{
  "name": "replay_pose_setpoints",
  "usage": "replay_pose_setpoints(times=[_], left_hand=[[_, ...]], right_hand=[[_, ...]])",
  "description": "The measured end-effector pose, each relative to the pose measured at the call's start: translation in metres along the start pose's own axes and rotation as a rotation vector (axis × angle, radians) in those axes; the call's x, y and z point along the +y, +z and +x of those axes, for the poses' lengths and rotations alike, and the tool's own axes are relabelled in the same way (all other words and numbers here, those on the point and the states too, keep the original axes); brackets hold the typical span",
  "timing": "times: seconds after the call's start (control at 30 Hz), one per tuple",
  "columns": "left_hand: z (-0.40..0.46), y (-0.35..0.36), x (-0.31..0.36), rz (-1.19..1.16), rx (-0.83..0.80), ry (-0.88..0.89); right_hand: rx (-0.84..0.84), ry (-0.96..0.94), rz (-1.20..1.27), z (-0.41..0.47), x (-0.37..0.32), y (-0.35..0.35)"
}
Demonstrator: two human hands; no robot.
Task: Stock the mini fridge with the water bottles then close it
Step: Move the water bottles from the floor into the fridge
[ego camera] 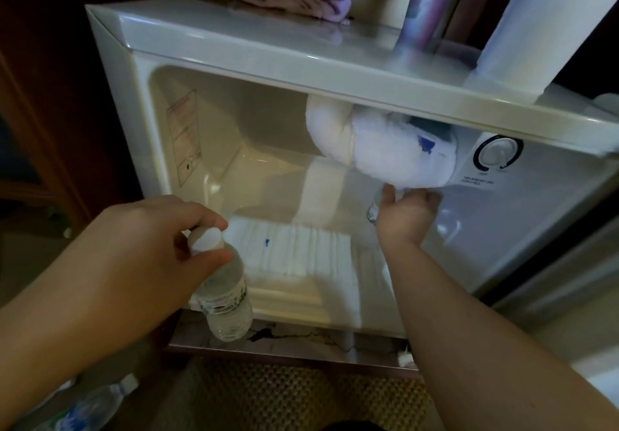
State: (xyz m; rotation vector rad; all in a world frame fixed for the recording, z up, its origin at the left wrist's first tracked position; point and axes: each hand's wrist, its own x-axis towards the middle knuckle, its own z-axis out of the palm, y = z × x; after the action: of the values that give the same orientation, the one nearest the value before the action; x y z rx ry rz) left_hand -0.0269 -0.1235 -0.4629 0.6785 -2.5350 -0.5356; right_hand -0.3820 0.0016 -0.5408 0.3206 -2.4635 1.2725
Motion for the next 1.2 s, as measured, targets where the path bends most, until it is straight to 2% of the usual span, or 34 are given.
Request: replay_pose_setpoints(times=[0.2, 0.37, 0.47, 0.57, 0.7, 0.77, 1.03, 1.2], left_hand=[[0.015, 0.025, 0.011, 0.016, 0.050, -0.075], [0.043, 0.051, 0.018, -0.144, 0.049, -0.148], [0.060, 0.070, 0.027, -0.244, 0.048, -0.195], [0.076, 0.086, 0.034, -0.286, 0.070, -0.204], [0.097, 0.107, 0.043, -0.351, 0.066, -0.229], [0.106, 0.119, 0.050, -0.378, 0.066, -0.229], [0.150, 0.161, 0.077, -0.465, 0.081, -0.208], [0.161, 0.178, 0.088, -0.274, 0.071, -0.157]], right_hand=[[-0.074, 0.020, 0.040, -0.014, -0.002, 0.001], [0.038, 0.127, 0.059, 0.000, -0.004, 0.000], [-0.019, 0.176, 0.014, 0.008, 0.001, -0.003], [-0.005, 0.171, -0.017, 0.011, -0.001, -0.003], [-0.019, 0.306, 0.131, 0.012, -0.006, -0.006], [-0.016, 0.296, 0.114, 0.007, -0.003, -0.007], [-0.147, 0.320, 0.107, -0.023, -0.007, -0.019], [-0.262, 0.234, -0.008, -0.050, -0.001, -0.037]])
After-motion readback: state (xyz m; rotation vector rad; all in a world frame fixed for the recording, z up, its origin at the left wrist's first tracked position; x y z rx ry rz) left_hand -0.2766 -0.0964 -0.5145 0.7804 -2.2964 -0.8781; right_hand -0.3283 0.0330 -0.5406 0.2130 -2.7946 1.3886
